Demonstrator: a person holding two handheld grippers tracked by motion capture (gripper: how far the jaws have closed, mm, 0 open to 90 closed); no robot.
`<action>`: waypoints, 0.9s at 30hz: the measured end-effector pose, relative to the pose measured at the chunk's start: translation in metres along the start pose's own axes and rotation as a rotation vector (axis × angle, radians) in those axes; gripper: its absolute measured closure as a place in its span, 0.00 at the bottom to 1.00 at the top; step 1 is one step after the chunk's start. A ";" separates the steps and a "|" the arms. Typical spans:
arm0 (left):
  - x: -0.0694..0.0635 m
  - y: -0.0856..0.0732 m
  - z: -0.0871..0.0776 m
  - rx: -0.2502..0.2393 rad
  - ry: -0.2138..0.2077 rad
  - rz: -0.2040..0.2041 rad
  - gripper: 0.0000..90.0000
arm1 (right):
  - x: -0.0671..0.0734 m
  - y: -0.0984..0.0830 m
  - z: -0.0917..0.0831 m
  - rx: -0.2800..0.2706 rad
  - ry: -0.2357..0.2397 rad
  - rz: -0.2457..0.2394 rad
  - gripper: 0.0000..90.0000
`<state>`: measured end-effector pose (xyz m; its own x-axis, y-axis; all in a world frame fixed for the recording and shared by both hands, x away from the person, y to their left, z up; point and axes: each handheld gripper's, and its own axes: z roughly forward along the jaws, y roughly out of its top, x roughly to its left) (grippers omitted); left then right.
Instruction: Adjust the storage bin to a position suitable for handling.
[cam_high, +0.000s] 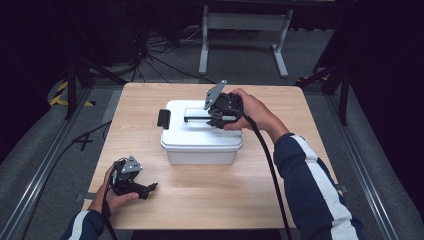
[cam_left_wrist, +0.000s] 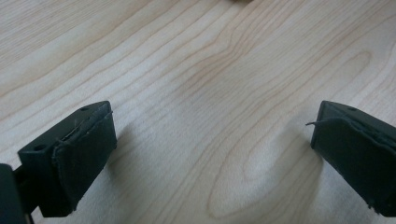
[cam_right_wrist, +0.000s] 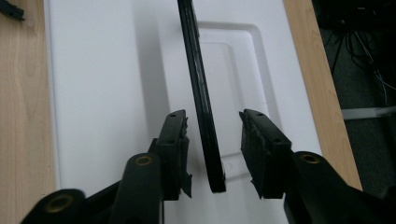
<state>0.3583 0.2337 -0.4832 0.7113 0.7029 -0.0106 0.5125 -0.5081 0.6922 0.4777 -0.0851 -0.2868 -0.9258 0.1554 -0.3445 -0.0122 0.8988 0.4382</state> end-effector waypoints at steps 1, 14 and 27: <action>-0.001 -0.001 -0.001 0.011 -0.006 -0.011 0.01 | 0.000 0.001 0.001 0.004 -0.005 -0.009 0.73; -0.003 -0.006 -0.006 0.008 0.009 -0.024 0.01 | 0.003 0.021 0.010 0.053 -0.005 -0.065 0.92; -0.003 -0.006 -0.006 0.008 0.008 -0.023 0.01 | 0.003 0.024 0.007 0.058 -0.032 -0.098 0.93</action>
<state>0.3501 0.2381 -0.4830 0.6955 0.7182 -0.0203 0.5321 -0.4958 0.6863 0.4768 -0.0597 -0.2832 -0.9086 0.0779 -0.4105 -0.0792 0.9326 0.3522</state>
